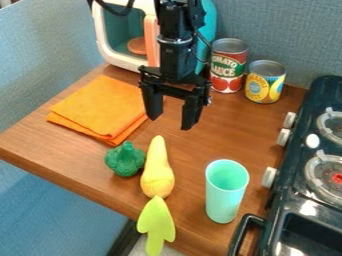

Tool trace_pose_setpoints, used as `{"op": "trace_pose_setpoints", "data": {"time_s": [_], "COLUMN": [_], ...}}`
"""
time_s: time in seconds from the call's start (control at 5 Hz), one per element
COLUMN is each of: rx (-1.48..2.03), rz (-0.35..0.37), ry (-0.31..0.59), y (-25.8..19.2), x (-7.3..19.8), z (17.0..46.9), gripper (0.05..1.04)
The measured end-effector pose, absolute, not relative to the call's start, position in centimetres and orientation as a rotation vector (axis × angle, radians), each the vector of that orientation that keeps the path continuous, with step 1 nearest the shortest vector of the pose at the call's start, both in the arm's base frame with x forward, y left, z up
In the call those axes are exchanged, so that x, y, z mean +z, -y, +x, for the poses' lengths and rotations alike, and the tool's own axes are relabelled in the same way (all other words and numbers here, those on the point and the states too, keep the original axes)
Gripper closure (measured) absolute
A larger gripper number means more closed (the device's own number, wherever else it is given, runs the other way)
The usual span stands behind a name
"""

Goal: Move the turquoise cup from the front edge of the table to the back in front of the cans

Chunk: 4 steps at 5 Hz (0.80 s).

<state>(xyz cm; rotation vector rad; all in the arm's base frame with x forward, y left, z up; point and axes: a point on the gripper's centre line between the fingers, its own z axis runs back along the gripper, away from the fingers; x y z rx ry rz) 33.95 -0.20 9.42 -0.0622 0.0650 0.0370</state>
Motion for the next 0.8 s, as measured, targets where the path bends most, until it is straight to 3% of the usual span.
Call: {"op": "trace_pose_setpoints", "data": {"time_s": [0.4,0.8], "rx": [0.032,-0.030], "rz": [-0.078,-0.083], "ry": [-0.098,0.018], "y": [1.1,3.0], "x": [7.9,11.1], "z": [33.7,32.2], "gripper": [0.083,0.083]}}
